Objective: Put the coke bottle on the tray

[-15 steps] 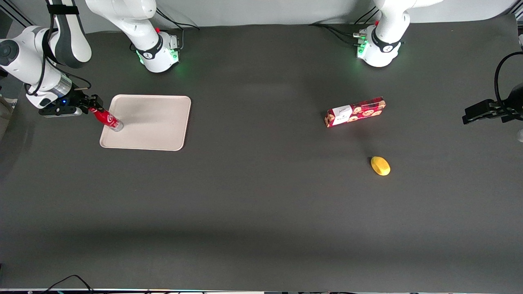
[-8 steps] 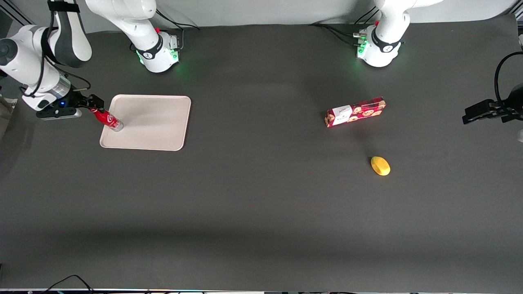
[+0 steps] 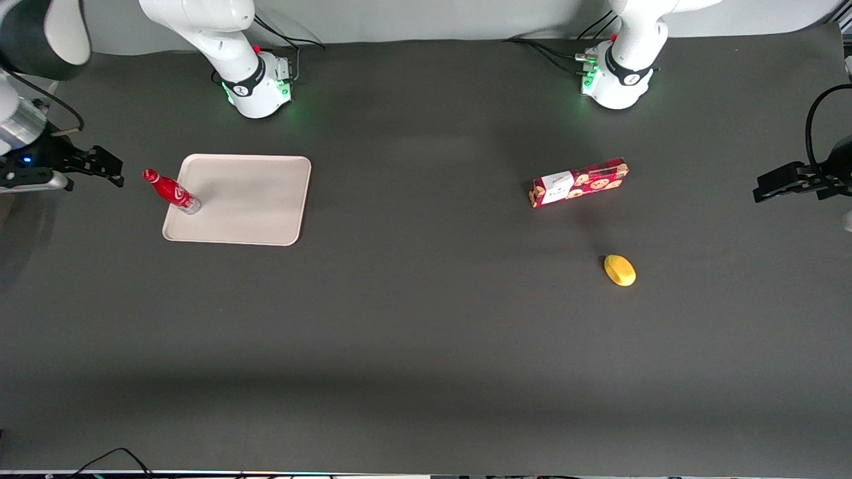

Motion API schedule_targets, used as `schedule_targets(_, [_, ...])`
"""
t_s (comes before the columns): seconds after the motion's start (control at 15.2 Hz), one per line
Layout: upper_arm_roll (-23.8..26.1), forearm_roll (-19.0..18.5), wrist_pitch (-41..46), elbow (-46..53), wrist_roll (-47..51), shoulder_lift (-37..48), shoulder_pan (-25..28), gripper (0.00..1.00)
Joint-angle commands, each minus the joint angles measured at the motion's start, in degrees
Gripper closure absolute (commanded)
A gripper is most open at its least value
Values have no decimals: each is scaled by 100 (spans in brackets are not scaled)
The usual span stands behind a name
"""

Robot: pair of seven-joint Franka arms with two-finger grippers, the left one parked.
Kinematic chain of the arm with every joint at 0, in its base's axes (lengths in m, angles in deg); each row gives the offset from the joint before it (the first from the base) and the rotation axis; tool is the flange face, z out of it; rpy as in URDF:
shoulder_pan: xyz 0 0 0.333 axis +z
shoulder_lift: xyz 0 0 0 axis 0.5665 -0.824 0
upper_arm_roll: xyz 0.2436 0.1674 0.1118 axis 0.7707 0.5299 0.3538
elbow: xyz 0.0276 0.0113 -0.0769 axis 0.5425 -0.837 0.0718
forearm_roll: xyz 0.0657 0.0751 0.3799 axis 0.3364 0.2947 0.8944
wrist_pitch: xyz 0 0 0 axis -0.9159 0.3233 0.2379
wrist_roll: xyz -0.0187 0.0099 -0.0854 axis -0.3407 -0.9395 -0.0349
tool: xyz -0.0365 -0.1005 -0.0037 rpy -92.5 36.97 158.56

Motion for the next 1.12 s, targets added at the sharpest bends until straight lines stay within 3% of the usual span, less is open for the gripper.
schedule_targets(0.0, [287, 231, 1216, 2001, 413, -1082, -22, 0])
schedule_targets(0.26, [657, 274, 1604, 2988, 871, -1531, -48, 0])
schedule_targets(0.39, [667, 546, 1859, 3523, 1011, -1742, -92, 0])
schedule_targets(0.53, [807, 565, 2158, 3929, 1064, -1945, -145, 0])
schedule_targets(1.05, [983, 573, 2177, 3975, 1327, -2007, -145, 0])
